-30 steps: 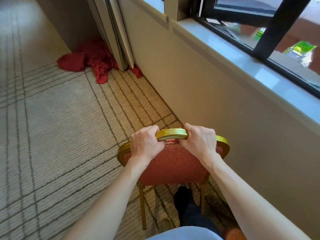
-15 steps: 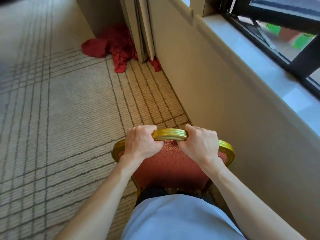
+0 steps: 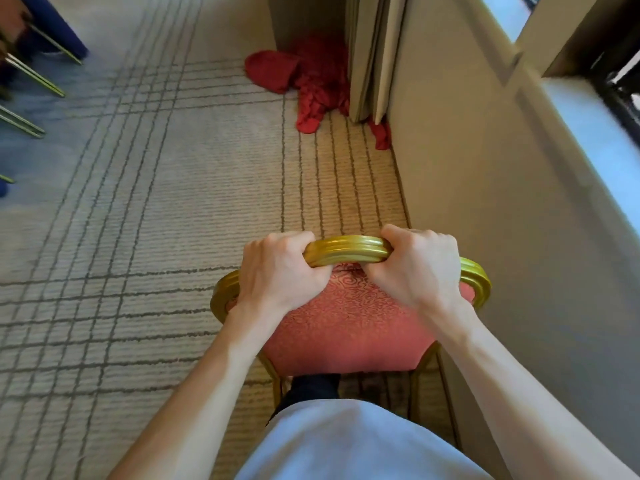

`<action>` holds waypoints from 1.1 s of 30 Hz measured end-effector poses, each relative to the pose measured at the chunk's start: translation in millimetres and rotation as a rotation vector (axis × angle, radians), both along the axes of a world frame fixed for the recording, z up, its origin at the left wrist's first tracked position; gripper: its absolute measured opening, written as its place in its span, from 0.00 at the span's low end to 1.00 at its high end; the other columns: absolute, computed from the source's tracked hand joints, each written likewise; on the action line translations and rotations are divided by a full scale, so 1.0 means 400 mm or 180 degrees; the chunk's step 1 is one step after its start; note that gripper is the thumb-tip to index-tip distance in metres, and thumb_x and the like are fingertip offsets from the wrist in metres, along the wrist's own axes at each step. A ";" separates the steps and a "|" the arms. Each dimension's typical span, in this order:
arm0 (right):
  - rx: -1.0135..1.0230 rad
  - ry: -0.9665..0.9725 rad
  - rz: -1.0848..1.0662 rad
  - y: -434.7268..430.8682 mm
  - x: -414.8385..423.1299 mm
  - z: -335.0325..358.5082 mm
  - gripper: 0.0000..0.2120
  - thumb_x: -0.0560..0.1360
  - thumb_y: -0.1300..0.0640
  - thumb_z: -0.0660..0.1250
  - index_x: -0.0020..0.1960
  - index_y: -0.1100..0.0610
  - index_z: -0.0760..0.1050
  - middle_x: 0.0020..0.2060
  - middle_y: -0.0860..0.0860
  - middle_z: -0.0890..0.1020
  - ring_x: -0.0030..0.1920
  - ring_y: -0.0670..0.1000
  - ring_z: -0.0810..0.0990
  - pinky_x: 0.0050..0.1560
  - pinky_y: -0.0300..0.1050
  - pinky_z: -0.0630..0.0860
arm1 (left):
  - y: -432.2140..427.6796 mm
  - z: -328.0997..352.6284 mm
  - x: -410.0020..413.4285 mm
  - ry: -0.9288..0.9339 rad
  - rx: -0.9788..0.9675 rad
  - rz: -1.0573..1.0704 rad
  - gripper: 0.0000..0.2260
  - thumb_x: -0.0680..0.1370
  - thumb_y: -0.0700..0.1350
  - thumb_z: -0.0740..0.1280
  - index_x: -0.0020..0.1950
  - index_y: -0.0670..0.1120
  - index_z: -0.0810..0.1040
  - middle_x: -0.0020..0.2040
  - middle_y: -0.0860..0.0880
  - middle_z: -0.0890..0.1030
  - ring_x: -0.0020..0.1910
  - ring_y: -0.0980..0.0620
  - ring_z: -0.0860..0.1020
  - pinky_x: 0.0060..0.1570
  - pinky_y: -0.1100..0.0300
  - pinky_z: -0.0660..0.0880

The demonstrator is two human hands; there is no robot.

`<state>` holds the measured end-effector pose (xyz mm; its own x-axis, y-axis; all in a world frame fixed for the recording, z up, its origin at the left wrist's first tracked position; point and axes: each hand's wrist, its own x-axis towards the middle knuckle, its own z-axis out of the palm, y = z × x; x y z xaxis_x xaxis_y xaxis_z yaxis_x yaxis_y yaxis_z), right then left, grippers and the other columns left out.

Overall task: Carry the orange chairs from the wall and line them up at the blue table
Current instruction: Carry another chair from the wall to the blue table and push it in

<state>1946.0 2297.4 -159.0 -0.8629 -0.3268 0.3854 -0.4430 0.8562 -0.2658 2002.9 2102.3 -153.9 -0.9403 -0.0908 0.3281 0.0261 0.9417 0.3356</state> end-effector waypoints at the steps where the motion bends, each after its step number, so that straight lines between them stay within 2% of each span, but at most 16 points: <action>1: -0.0025 -0.0007 0.0043 -0.022 -0.023 0.002 0.18 0.64 0.45 0.69 0.30 0.51 0.62 0.22 0.48 0.74 0.23 0.57 0.73 0.29 0.41 0.62 | -0.021 0.002 -0.018 -0.0007 -0.0006 0.0023 0.14 0.70 0.54 0.69 0.31 0.48 0.72 0.27 0.54 0.73 0.27 0.48 0.71 0.30 0.59 0.64; 7: 0.0008 -0.0016 0.0322 -0.189 -0.186 0.028 0.17 0.62 0.46 0.69 0.30 0.51 0.61 0.21 0.49 0.73 0.23 0.60 0.73 0.27 0.44 0.69 | -0.177 0.019 -0.146 0.0172 0.0057 0.0259 0.16 0.69 0.54 0.70 0.31 0.52 0.65 0.27 0.56 0.67 0.28 0.46 0.74 0.31 0.59 0.62; 13: 0.0019 -0.0029 0.0452 -0.336 -0.308 0.058 0.15 0.64 0.44 0.66 0.30 0.51 0.64 0.21 0.49 0.74 0.24 0.60 0.74 0.28 0.48 0.75 | -0.318 0.030 -0.249 0.0334 0.0146 0.0329 0.16 0.69 0.54 0.71 0.31 0.52 0.65 0.27 0.53 0.74 0.28 0.46 0.75 0.29 0.59 0.65; 15: -0.0011 0.0005 0.0479 -0.384 -0.346 0.069 0.15 0.65 0.43 0.64 0.30 0.52 0.65 0.22 0.49 0.74 0.24 0.60 0.74 0.28 0.48 0.75 | -0.363 0.040 -0.281 0.0437 0.0160 0.0324 0.16 0.69 0.54 0.70 0.31 0.53 0.64 0.27 0.53 0.74 0.28 0.48 0.75 0.30 0.60 0.64; 21: -0.0036 0.0081 0.0605 -0.505 -0.482 0.109 0.14 0.63 0.45 0.67 0.29 0.53 0.67 0.21 0.49 0.74 0.23 0.59 0.74 0.27 0.45 0.72 | -0.478 0.079 -0.397 0.0602 0.0174 0.0415 0.19 0.68 0.50 0.73 0.31 0.53 0.63 0.26 0.55 0.69 0.26 0.50 0.71 0.28 0.60 0.61; 25: 0.0016 0.0038 0.0687 -0.584 -0.601 0.109 0.13 0.62 0.47 0.67 0.29 0.54 0.67 0.21 0.49 0.73 0.24 0.58 0.73 0.28 0.42 0.65 | -0.554 0.081 -0.502 0.0573 0.0193 0.0526 0.18 0.67 0.50 0.74 0.29 0.51 0.64 0.26 0.55 0.70 0.25 0.51 0.70 0.26 0.59 0.64; 30: 0.0012 -0.0018 0.0885 -0.705 -0.796 0.086 0.13 0.63 0.46 0.66 0.29 0.52 0.65 0.21 0.51 0.75 0.25 0.61 0.76 0.29 0.45 0.69 | -0.662 0.055 -0.676 0.0495 0.0151 0.0782 0.15 0.68 0.51 0.74 0.29 0.48 0.71 0.26 0.52 0.74 0.27 0.49 0.74 0.26 0.55 0.69; 33: 0.0086 -0.0024 0.0988 -0.785 -0.917 0.079 0.14 0.62 0.45 0.66 0.28 0.53 0.67 0.21 0.51 0.75 0.25 0.61 0.77 0.29 0.43 0.63 | -0.728 0.054 -0.775 0.0353 0.0154 0.0986 0.14 0.67 0.50 0.74 0.29 0.47 0.71 0.27 0.51 0.75 0.28 0.49 0.76 0.27 0.53 0.72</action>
